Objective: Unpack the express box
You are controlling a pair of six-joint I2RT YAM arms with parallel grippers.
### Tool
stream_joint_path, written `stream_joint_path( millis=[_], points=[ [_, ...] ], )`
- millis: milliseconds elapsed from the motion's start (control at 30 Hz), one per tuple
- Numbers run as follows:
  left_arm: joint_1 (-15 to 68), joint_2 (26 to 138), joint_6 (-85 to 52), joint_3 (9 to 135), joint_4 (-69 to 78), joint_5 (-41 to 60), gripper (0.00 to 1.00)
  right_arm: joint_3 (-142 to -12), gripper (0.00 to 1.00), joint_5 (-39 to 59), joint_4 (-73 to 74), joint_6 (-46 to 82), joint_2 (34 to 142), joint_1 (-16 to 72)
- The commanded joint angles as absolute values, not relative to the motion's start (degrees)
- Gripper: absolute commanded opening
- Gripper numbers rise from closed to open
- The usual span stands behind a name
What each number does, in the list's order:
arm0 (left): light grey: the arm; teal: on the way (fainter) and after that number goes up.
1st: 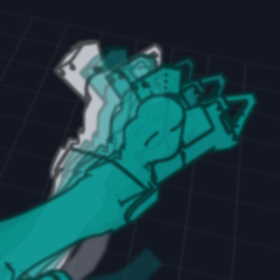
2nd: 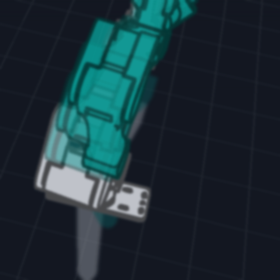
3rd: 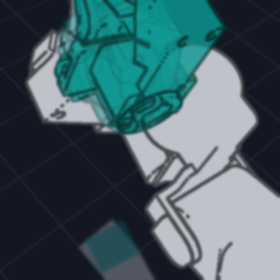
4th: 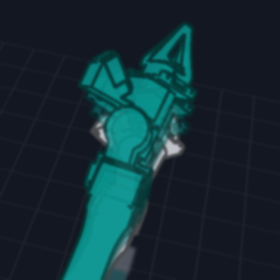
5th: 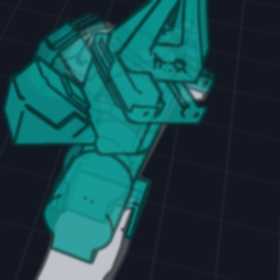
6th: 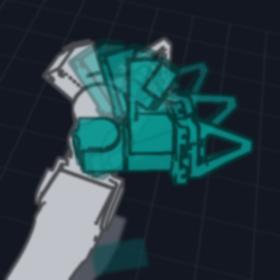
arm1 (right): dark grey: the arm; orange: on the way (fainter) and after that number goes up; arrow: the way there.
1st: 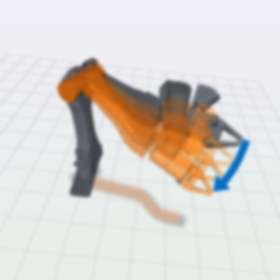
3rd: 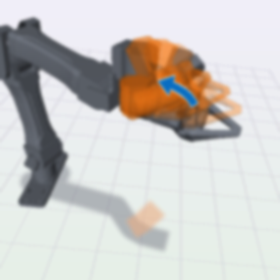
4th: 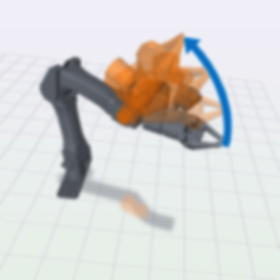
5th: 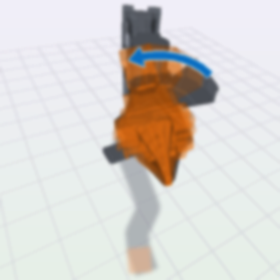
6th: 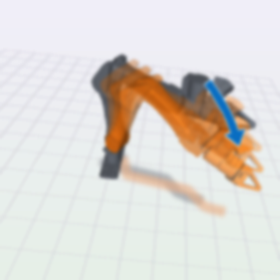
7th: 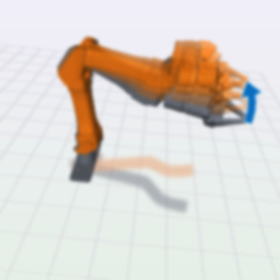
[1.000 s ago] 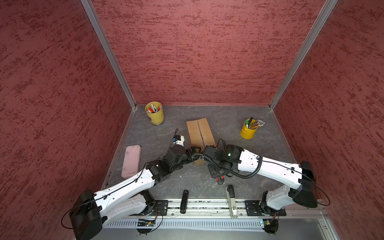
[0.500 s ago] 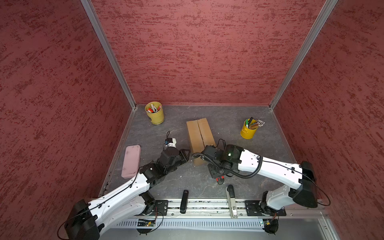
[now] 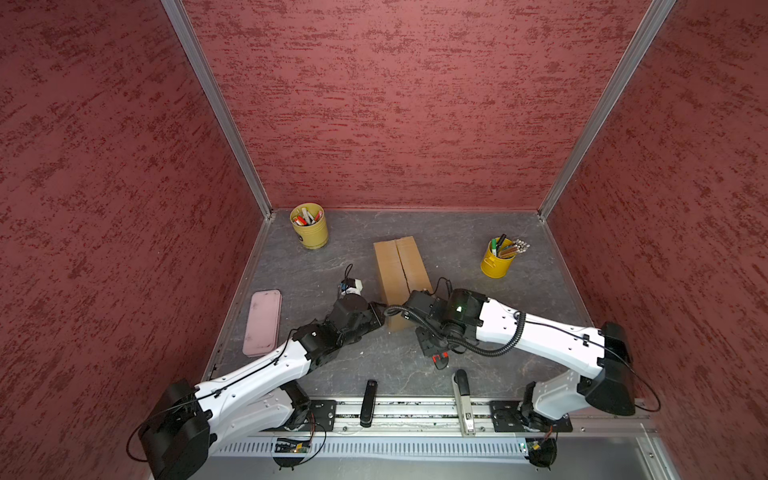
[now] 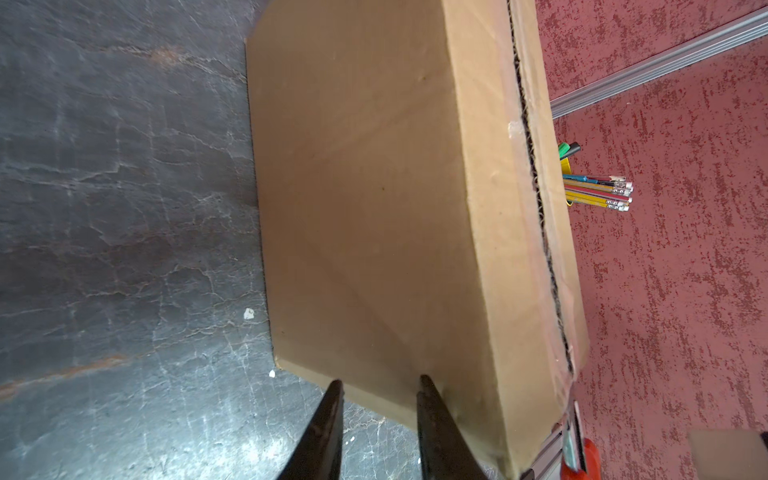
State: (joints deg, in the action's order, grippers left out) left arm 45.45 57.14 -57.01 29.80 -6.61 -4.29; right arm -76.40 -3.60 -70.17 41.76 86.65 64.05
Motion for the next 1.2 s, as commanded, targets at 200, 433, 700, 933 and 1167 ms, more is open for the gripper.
stream_joint_path(
  millis=[200, 433, 700, 933, 1167],
  points=[
    [46.9, 58.4, -56.6, 31.0, -3.3, -3.1, 0.3, -79.0, 0.0, -2.1, -70.7, 40.5, 87.9, 63.7],
    [47.4, 59.0, -56.1, 31.2, -2.5, -2.9, 0.31, -80.4, 0.0, -1.7, -71.0, 39.9, 89.1, 63.7],
    [48.1, 60.2, -55.4, 32.1, -1.5, -2.7, 0.3, -81.5, 0.0, -1.5, -71.3, 39.7, 89.7, 63.7],
    [48.5, 60.7, -55.2, 32.3, -1.0, -2.7, 0.3, -81.7, 0.0, -1.2, -71.0, 39.4, 90.1, 63.7],
    [48.8, 61.0, -55.2, 32.6, -0.9, -2.9, 0.3, -81.5, 0.0, -1.0, -70.5, 39.2, 90.2, 63.7]
  ],
)
